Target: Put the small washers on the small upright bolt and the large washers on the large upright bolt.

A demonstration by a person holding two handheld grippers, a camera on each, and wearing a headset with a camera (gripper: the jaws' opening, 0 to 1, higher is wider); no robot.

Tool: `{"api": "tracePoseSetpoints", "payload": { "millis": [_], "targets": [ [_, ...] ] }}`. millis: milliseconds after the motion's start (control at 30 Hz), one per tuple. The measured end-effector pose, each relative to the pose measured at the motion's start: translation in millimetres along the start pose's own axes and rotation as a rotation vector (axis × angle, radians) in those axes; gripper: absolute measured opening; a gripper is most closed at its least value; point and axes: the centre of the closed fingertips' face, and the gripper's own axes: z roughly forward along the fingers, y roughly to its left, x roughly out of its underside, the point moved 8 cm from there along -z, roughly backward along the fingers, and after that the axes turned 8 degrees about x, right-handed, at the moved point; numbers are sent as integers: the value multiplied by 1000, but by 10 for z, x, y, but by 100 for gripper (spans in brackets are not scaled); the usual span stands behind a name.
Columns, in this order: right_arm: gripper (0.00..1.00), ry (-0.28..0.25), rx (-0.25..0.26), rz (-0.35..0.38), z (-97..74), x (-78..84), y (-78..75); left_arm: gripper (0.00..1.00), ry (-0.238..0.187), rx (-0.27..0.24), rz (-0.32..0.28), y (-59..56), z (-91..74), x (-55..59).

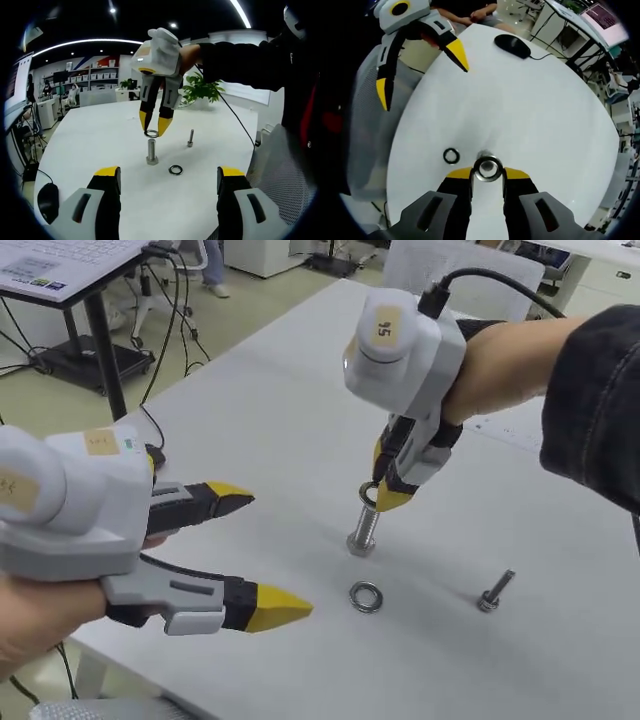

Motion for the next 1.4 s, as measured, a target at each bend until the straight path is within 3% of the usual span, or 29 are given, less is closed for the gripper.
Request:
{"api": "tracePoseSetpoints", "payload": {
  "millis": [1400],
  "targets": [
    [23, 11, -34, 27, 260, 41, 30, 78, 26, 7, -8, 26, 13, 61]
  ]
}}
